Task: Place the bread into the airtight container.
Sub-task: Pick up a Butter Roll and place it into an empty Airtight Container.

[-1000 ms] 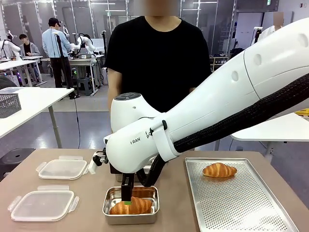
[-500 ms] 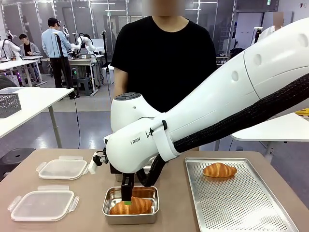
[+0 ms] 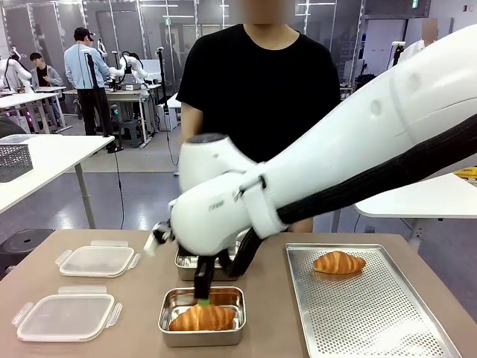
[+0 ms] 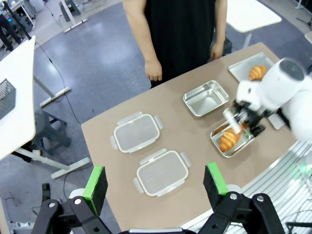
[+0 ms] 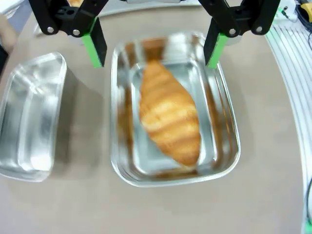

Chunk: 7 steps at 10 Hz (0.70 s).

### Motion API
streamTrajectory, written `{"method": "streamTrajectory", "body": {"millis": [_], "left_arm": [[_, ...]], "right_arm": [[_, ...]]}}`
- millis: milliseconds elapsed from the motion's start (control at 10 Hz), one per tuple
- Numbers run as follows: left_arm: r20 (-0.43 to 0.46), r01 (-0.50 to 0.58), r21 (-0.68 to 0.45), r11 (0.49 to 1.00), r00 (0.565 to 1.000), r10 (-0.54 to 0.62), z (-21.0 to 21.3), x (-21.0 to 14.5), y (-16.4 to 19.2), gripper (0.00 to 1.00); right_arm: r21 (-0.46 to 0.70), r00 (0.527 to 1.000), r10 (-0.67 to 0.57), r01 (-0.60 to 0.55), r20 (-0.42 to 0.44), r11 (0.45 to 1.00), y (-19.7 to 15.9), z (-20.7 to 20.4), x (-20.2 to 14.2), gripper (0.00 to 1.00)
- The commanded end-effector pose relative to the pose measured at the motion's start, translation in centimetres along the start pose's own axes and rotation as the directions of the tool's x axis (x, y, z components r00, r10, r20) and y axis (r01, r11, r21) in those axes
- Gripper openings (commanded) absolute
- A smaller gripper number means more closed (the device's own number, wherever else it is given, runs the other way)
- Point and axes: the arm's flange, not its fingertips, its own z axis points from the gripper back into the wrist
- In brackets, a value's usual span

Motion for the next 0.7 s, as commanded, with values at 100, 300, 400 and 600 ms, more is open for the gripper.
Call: {"method": "streamTrajectory", "body": {"millis": [100,300,400,600], "left_arm": [[0.001,0.002,0.003,1.000,1.000,-0.002,0.1,0.2,0.0,1.00],[0.001,0.002,0.003,1.000,1.000,-0.002,0.1,0.2,0.0,1.00],[0.001,0.002,0.003,1.000,1.000,-0.002,0.1,0.2,0.0,1.00],[0.001,0.002,0.003,1.000,1.000,-0.002,0.1,0.2,0.0,1.00]], "right_arm": [[-0.045,0.965,-0.256,0.258,0.059,0.965,0.0,7.0,-11.8,1.00],[-0.064,0.898,-0.397,0.414,0.188,0.908,1.2,11.4,-20.2,1.00],[-0.053,0.860,-0.458,0.480,0.224,0.875,1.7,12.4,-24.0,1.00],[0.006,0.796,-0.527,0.551,0.299,0.835,2.1,12.2,-30.1,1.00]]}}
